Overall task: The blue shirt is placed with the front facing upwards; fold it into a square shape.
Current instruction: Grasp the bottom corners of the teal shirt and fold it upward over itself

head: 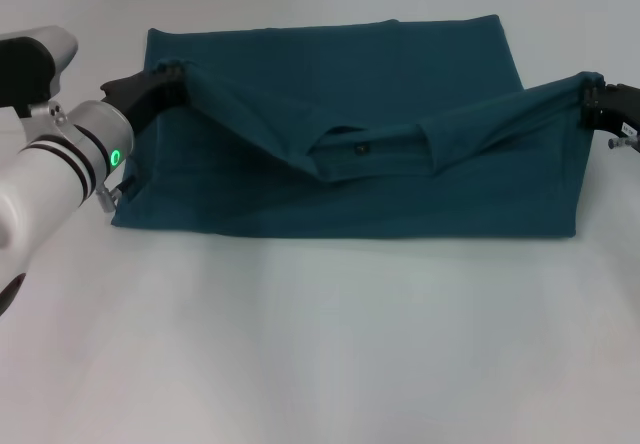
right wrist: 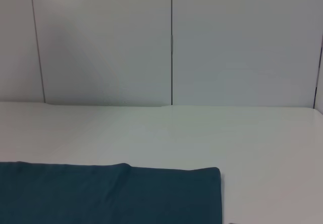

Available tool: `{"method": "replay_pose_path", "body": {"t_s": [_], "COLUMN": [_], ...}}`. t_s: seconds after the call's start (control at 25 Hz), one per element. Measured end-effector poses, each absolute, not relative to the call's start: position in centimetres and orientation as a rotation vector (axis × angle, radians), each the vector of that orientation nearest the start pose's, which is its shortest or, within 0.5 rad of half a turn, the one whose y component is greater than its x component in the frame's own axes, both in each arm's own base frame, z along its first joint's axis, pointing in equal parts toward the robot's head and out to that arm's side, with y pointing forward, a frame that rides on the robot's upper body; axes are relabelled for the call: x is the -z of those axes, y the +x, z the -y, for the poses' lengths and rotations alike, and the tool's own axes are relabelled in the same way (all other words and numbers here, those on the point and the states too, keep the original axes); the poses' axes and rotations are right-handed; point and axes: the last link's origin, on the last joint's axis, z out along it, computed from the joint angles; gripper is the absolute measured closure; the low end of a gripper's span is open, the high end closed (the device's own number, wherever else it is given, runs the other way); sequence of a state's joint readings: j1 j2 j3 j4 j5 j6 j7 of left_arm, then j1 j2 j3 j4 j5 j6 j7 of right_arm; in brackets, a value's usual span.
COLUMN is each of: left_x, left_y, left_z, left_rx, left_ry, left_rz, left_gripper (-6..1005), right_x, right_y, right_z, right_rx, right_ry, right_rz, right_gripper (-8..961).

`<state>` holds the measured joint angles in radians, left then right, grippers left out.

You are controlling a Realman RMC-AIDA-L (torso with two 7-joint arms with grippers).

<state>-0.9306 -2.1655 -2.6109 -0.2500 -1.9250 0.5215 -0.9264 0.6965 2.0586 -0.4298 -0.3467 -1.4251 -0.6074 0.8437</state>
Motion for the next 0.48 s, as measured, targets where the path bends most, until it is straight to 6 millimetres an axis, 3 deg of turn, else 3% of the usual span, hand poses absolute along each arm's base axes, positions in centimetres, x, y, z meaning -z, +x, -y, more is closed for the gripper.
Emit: {"method": "replay_pose_path", "body": {"t_s": [0.48], "left_x": [3.12], "left_y": [-21.26], "left_z": [-47.68], "left_rx": [0.702], "left_ry": [-1.778], "left_rz": [0.941], "left_gripper": [931], "right_x": [-4.67], "right_y": [32.22], "right_z": [-44.31], "right_rx": [-0.432], "right_ry": [-1.695], "right_rz": [-0.776], "right_gripper": [922]}}
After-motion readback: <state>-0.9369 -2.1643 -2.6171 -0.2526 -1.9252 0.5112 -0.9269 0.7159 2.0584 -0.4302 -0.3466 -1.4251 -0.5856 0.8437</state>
